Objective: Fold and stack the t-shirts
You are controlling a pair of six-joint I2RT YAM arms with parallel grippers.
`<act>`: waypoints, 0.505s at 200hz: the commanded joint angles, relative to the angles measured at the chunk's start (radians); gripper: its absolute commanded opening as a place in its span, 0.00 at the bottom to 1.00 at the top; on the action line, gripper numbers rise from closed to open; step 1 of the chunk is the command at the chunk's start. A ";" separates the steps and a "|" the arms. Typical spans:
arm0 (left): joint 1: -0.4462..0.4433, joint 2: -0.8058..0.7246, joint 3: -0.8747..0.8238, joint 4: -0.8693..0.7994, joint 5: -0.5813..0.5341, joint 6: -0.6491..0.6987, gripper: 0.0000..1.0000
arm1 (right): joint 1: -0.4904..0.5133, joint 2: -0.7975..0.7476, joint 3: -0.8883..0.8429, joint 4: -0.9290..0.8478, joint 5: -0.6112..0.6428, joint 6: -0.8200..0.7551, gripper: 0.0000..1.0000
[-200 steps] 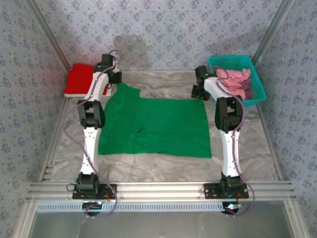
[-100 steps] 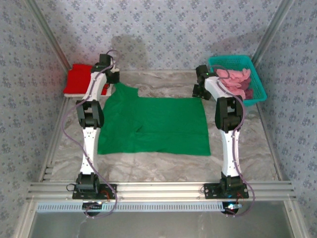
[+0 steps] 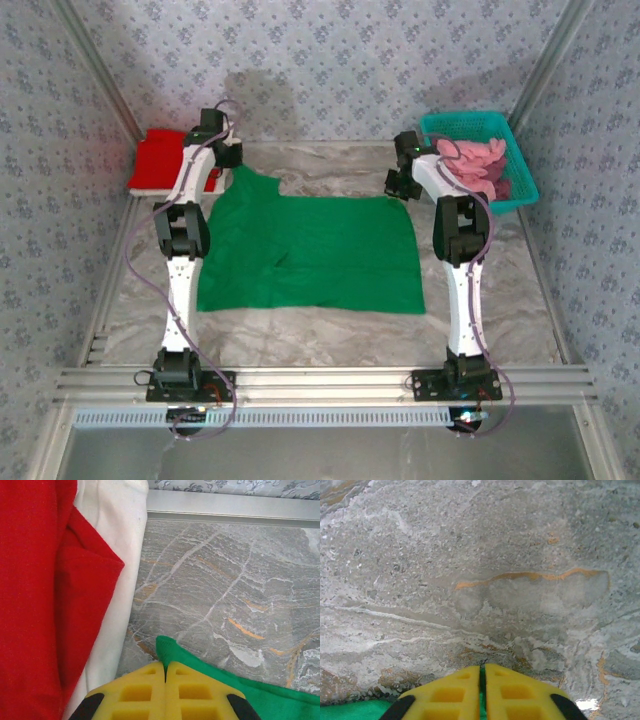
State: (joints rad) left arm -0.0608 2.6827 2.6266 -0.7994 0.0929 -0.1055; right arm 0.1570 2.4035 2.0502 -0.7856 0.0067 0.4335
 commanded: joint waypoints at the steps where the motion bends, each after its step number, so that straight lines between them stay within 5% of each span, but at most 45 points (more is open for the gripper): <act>1: 0.000 -0.071 0.044 0.023 0.019 -0.009 0.00 | 0.001 0.005 0.004 -0.005 0.009 0.008 0.09; 21: 0.000 -0.081 0.049 0.020 0.033 -0.010 0.00 | -0.003 -0.027 0.006 -0.001 0.037 0.010 0.00; 101: 0.000 -0.157 0.080 0.034 0.228 0.033 0.00 | -0.036 -0.144 -0.024 0.126 0.065 0.028 0.00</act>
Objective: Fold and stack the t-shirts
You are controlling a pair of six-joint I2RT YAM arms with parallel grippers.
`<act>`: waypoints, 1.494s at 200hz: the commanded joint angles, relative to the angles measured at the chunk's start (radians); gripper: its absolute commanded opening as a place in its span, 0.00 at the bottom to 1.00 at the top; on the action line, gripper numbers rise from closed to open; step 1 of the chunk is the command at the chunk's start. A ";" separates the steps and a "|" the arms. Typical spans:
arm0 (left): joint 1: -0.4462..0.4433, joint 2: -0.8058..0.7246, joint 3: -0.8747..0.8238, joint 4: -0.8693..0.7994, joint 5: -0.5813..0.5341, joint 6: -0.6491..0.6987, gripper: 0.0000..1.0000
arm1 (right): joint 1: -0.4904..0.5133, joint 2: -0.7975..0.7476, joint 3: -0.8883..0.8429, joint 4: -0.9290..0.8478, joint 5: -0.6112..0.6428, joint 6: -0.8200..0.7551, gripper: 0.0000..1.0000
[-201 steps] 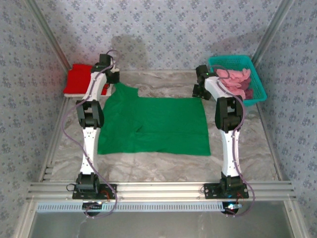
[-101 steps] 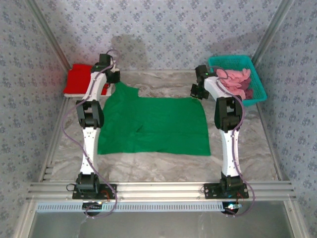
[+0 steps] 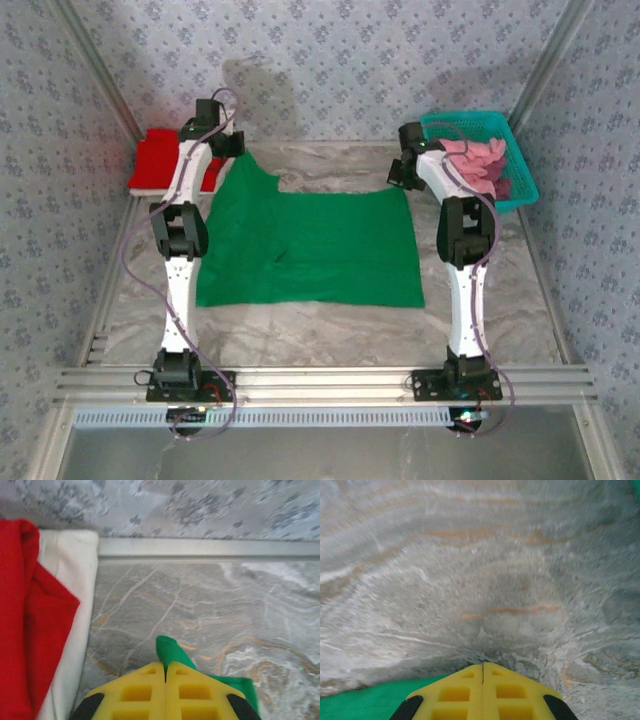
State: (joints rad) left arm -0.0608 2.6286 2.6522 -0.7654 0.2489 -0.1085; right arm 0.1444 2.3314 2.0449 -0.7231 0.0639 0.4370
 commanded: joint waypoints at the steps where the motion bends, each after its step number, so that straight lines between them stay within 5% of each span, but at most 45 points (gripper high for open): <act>1: 0.000 -0.105 0.054 -0.001 0.073 0.037 0.00 | -0.024 -0.073 -0.020 0.065 0.006 0.025 0.00; 28: 0.000 -0.218 -0.069 -0.016 0.082 0.079 0.00 | -0.026 -0.117 -0.083 0.117 0.008 0.029 0.00; 91: -0.003 -0.650 -0.916 0.403 0.013 0.131 0.00 | -0.032 -0.214 -0.303 0.254 0.025 0.043 0.00; 148: -0.013 -0.682 -0.901 0.373 -0.045 0.167 0.00 | -0.033 -0.294 -0.338 0.319 0.065 0.006 0.00; 245: -0.050 -0.989 -1.488 0.542 -0.204 0.011 0.00 | -0.023 -0.475 -0.689 0.398 0.094 0.064 0.00; 299: -0.049 -1.044 -1.512 0.461 -0.315 0.012 0.00 | -0.025 -0.511 -0.715 0.371 0.099 0.078 0.00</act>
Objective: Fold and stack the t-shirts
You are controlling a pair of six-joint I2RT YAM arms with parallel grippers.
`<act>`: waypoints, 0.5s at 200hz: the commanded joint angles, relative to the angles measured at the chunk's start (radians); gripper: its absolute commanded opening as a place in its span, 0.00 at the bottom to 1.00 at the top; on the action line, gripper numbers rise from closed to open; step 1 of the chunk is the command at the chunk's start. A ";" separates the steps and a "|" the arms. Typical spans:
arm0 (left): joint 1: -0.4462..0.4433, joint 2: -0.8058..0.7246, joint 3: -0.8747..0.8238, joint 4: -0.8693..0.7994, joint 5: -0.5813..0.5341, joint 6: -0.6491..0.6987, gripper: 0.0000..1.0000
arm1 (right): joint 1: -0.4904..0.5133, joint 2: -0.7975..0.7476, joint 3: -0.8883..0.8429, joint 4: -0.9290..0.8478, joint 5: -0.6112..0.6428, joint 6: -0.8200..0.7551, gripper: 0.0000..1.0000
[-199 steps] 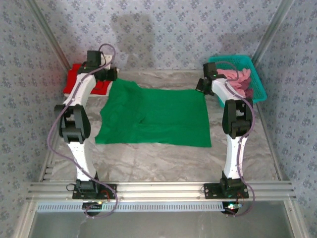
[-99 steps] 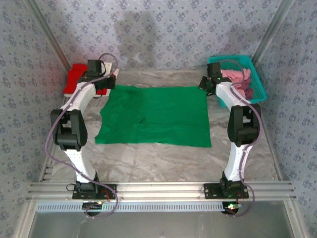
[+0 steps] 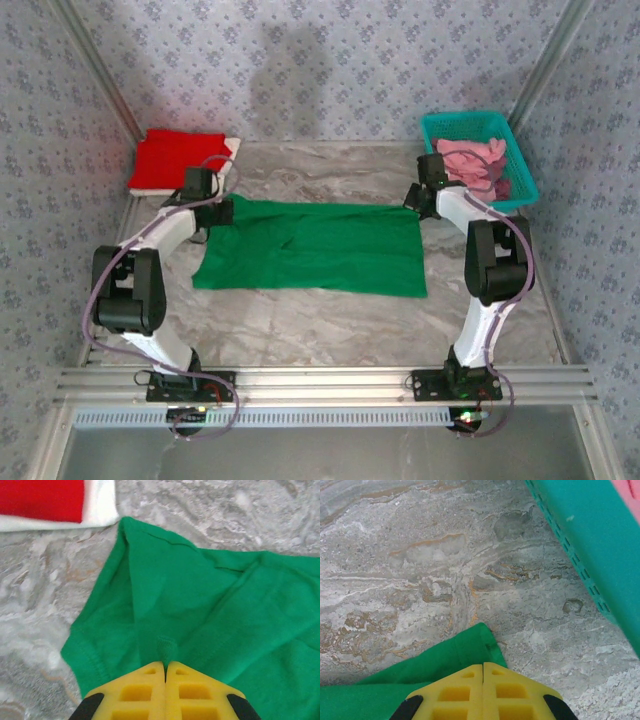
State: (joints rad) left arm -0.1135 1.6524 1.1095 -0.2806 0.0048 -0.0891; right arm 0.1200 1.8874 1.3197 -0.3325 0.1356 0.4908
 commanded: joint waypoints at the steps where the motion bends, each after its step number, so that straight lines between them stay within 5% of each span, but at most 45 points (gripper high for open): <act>1: 0.004 -0.069 0.031 -0.025 -0.071 -0.007 0.00 | -0.001 -0.068 0.011 -0.021 0.028 0.025 0.00; 100: 0.005 -0.107 -0.060 -0.058 -0.153 -0.075 0.00 | 0.037 -0.170 -0.172 -0.044 0.037 0.083 0.00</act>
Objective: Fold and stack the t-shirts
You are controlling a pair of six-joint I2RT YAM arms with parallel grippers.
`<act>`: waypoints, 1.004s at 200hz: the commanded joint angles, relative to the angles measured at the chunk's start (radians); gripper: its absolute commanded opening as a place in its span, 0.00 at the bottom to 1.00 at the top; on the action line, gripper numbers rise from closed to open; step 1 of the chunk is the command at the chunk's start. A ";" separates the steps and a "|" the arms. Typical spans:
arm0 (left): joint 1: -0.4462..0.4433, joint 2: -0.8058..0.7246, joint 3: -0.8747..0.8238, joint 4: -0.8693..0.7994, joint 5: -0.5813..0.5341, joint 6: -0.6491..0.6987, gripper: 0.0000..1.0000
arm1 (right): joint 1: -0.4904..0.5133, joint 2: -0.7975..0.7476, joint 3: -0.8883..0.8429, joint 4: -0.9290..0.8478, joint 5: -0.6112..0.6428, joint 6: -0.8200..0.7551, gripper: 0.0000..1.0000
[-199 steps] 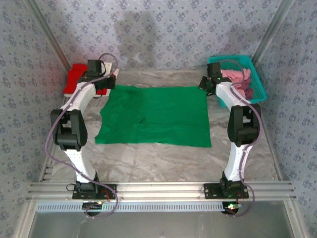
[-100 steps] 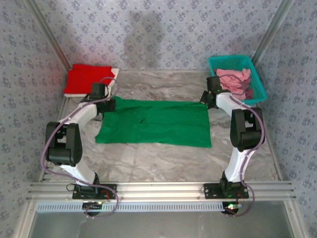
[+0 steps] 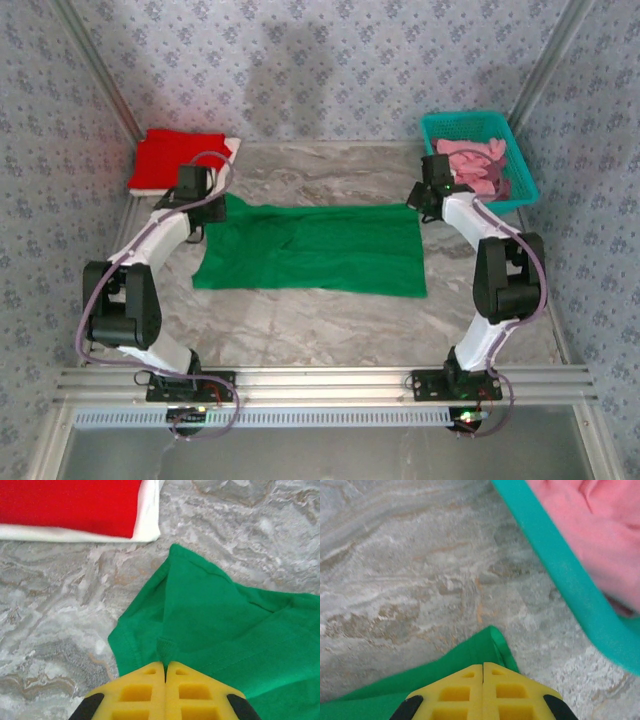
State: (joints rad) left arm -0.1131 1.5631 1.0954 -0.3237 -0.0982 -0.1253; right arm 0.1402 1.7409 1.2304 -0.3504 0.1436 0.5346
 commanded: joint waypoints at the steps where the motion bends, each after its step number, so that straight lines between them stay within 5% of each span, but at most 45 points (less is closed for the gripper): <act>1: 0.005 -0.018 -0.048 -0.014 -0.051 -0.040 0.00 | 0.017 -0.023 -0.085 -0.026 0.030 0.040 0.00; 175: 0.005 -0.069 -0.119 -0.060 -0.037 -0.068 0.00 | 0.005 -0.103 -0.206 -0.078 0.047 0.067 0.00; 184: 0.003 -0.061 -0.126 -0.062 -0.034 -0.075 0.00 | 0.005 -0.101 -0.217 -0.071 0.038 0.070 0.07; 201: -0.002 -0.050 -0.138 -0.076 -0.064 -0.103 0.38 | 0.006 -0.101 -0.236 -0.071 0.019 0.073 0.19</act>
State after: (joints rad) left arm -0.1127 1.5127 0.9806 -0.3534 -0.1429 -0.1871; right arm 0.1532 1.6547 1.0313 -0.3920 0.1482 0.5892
